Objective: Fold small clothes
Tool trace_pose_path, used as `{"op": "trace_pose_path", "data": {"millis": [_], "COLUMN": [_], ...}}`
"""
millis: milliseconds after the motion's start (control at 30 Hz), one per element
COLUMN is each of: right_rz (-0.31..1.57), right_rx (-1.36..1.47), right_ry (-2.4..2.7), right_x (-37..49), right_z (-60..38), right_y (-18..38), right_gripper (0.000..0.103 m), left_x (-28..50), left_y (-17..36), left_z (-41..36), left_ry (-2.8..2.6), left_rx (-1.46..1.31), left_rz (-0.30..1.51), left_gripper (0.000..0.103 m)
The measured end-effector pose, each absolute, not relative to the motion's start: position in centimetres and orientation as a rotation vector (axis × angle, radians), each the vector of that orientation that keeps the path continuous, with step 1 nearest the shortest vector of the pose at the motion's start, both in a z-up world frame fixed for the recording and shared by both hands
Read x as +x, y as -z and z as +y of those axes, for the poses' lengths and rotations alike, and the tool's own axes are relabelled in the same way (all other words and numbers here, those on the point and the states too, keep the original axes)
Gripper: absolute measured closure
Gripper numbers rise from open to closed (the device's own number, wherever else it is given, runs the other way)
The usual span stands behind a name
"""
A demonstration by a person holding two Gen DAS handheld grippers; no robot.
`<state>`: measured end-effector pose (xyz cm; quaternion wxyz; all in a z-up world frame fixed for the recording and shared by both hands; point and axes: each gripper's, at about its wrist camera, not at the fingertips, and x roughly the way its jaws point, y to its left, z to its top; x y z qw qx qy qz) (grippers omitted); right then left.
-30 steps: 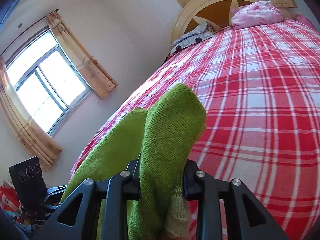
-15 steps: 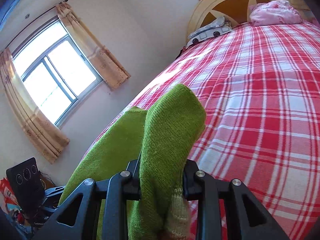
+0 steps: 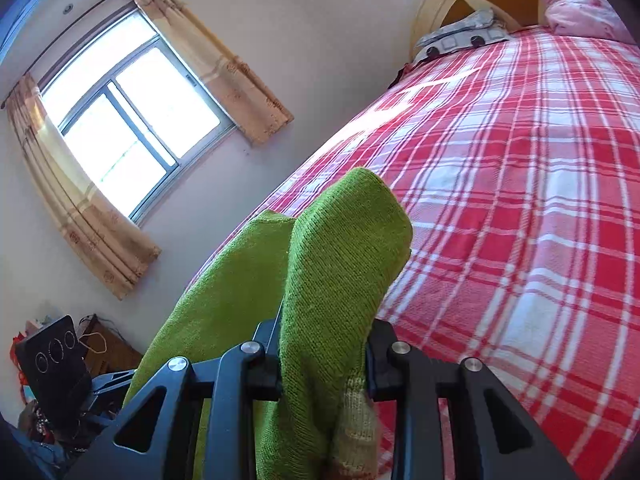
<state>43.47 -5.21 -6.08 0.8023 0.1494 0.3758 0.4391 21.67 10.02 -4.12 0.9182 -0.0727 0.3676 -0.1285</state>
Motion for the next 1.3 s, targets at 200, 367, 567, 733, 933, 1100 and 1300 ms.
{"op": "trace_pose_path", "data": {"millis": [200,367,567,733,933,1100,1300], "right_rz": [0.833,0.853,0.882,0.911,0.960,0.950,0.863], "right_rx": [0.303,0.287,0.254,0.224,0.199,0.175,0.216], "right_ry": [-0.978,-0.999,-1.028,-1.030,-0.985,-0.940,-0.866], "right_x": [43.7,43.7,43.3,43.2,44.0,43.8,41.7], "right_z": [-1.9,0.2,3.2,5.2,5.6,4.5,1.8], "right_y": [6.8,7.2,8.1,9.0,10.8,10.8,7.2], "right_gripper": [0.074,0.074,0.074,0.074,0.069,0.063,0.062], "left_x": [20.9,20.2,19.0,18.5,18.3,16.8,15.3], "left_y": [4.7,5.4,6.0,7.0,8.9,8.1,5.6], "left_z": [12.0,13.7,15.0,15.9,16.5,16.0,16.6], "left_ry": [0.227,0.205,0.169,0.157,0.140,0.109,0.069], "left_rx": [-0.171,-0.187,-0.193,-0.199,-0.197,-0.117,-0.099], "left_rz": [0.762,0.769,0.777,0.796,0.838,0.818,0.709], "left_gripper": [0.065,0.065,0.065,0.065,0.059,0.048,0.031]}}
